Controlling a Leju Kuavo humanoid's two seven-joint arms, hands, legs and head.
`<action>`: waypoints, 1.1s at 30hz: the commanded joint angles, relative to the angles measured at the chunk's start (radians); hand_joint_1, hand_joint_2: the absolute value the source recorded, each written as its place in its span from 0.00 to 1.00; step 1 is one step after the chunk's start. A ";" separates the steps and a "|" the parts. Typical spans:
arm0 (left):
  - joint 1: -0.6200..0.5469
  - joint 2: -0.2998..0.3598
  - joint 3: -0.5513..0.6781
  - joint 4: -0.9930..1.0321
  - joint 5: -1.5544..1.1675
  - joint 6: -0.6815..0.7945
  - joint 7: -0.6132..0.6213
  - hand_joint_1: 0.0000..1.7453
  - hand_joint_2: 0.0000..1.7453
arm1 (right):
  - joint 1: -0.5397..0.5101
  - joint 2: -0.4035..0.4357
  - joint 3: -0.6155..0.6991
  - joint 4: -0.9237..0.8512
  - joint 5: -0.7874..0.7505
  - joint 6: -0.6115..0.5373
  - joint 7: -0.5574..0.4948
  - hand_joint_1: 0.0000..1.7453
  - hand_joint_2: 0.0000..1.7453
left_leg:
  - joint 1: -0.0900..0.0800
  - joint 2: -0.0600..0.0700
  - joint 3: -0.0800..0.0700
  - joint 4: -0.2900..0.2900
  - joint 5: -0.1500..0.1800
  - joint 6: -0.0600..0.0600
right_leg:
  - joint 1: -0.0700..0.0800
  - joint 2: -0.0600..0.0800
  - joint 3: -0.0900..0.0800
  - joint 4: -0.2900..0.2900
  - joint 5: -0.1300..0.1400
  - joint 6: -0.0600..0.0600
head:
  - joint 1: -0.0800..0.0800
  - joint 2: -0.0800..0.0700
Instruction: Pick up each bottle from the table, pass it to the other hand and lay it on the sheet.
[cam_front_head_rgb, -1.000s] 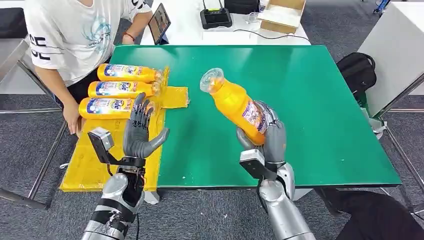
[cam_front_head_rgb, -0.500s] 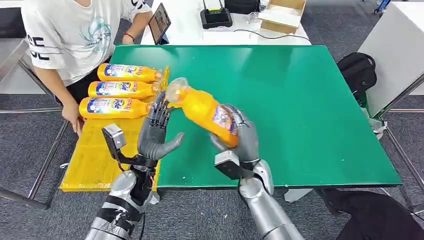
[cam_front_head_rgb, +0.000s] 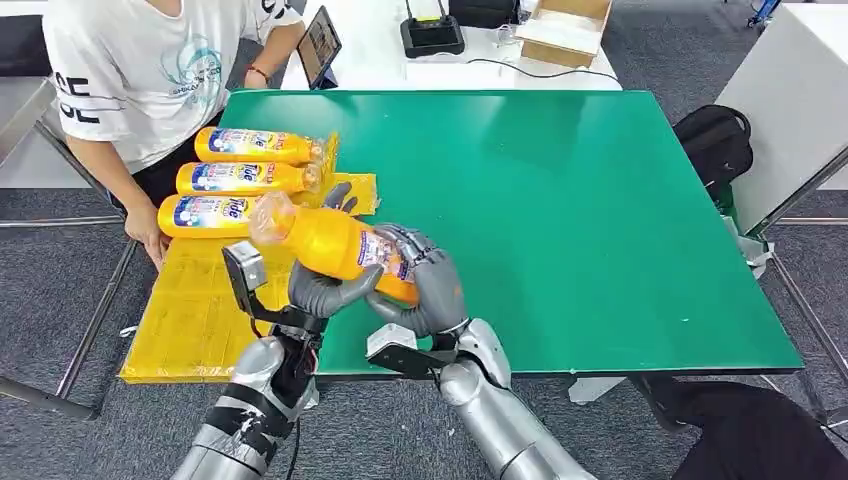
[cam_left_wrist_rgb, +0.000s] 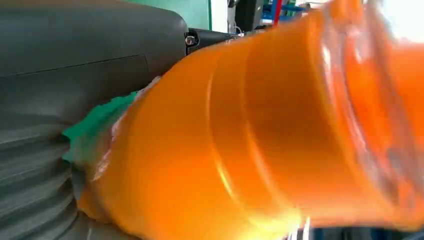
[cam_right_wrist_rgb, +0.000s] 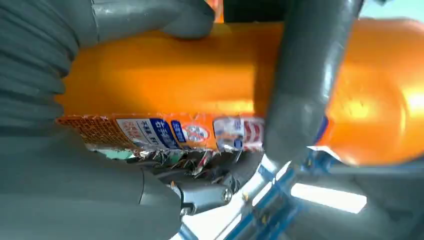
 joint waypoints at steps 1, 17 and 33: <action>-0.055 0.013 0.012 0.042 0.033 -0.034 0.006 0.00 1.00 | -0.057 -0.027 0.091 0.174 -0.010 0.079 0.001 1.00 1.00 | 0.001 0.000 0.002 -0.001 0.000 0.001 | 0.001 -0.001 0.003 -0.001 0.000 -0.002 | 0.000 0.000; -0.049 0.009 0.001 0.035 0.043 -0.042 0.007 1.00 1.00 | -0.062 -0.004 0.100 0.199 -0.011 0.075 0.014 1.00 1.00 | 0.001 0.000 0.002 0.000 -0.001 0.001 | 0.001 -0.002 0.003 -0.001 -0.001 -0.003 | 0.000 0.000; -0.058 0.003 -0.028 0.044 -0.045 0.029 -0.014 1.00 1.00 | -0.084 0.017 0.093 0.154 -0.005 0.008 0.040 1.00 1.00 | 0.000 0.001 0.002 0.000 -0.001 0.001 | 0.001 -0.001 0.002 0.000 -0.001 -0.003 | -0.001 0.000</action>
